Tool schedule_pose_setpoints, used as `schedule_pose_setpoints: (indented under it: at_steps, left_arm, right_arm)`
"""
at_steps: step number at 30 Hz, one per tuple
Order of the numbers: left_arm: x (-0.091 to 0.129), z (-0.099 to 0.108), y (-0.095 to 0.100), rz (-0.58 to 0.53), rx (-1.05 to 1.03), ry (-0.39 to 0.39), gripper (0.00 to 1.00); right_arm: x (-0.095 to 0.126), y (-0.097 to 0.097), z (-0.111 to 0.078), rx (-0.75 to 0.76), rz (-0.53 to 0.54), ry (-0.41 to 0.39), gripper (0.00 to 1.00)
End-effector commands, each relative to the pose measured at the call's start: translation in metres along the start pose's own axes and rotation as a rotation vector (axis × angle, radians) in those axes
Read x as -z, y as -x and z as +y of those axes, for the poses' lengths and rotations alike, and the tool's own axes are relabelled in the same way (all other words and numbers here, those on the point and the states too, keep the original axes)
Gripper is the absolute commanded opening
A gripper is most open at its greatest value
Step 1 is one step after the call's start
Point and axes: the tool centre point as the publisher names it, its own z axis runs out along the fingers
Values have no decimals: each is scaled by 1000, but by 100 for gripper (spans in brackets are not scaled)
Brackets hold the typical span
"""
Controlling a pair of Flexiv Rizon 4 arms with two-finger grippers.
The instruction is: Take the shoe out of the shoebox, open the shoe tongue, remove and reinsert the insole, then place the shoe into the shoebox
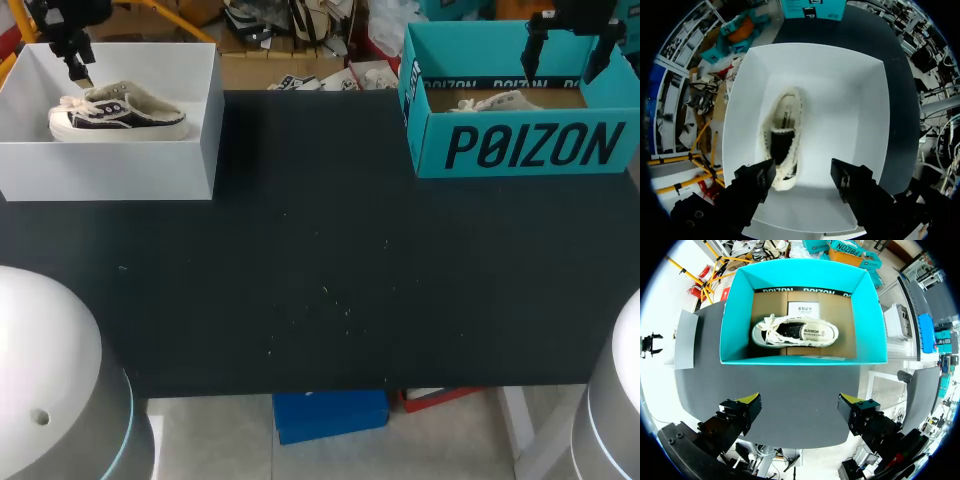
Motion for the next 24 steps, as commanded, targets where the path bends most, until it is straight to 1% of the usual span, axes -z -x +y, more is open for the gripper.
schedule_pose_setpoints:
  at_steps: [1, 5, 11, 15, 24]
  left_arm:
    - [-17, 6, 9, 49, -164, -4, 46]
    - [-32, 10, 9, 55, -182, 21, 50]
    - [-48, 13, 6, 69, -202, 39, 48]
    - [-58, 13, 5, 76, -191, 47, 48]
    - [-79, 6, -4, 94, -194, 55, 48]
  right_arm:
    - [0, 0, 0, 0, 0, -1, 100]
    - [0, 0, 0, 0, 0, -1, 100]
    - [0, 0, 0, 0, 0, -1, 100]
    - [0, 0, 0, 0, 0, -1, 100]
    - [0, 0, 0, 0, 0, -1, 100]
